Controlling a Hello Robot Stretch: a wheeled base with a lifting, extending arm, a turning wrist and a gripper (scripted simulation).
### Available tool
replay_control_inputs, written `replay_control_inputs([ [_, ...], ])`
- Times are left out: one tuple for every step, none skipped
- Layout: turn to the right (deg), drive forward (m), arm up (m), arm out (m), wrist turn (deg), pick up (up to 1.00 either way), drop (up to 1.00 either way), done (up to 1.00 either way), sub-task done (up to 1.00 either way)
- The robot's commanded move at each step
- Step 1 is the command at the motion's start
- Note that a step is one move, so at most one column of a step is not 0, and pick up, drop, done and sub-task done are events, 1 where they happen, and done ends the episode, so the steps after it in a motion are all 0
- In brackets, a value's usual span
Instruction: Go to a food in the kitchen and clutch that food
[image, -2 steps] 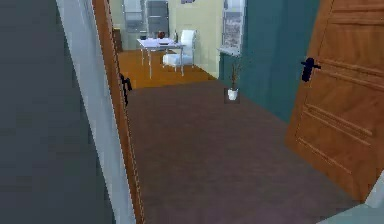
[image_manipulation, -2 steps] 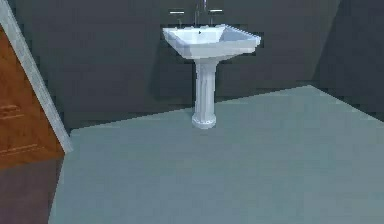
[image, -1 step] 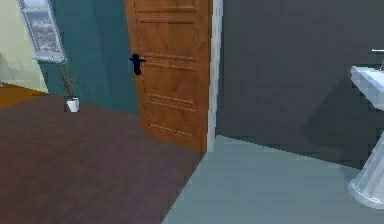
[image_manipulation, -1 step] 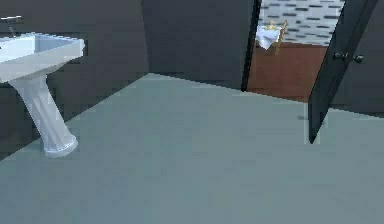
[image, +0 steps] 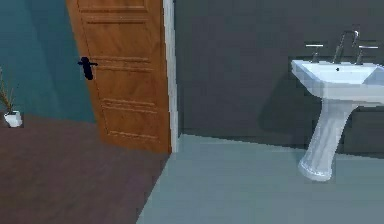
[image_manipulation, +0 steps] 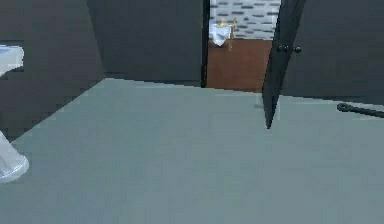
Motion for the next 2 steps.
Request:
replay_control_inputs([
  [0.0, 0.2, 0.0, 0.0, 0.0, 0.0, 0.0, 0.0, 0.0],
  [-30.0, 0.0, 0.0, 0.0, 0.0, 0.0, 0.0, 0.0, 0.0],
])
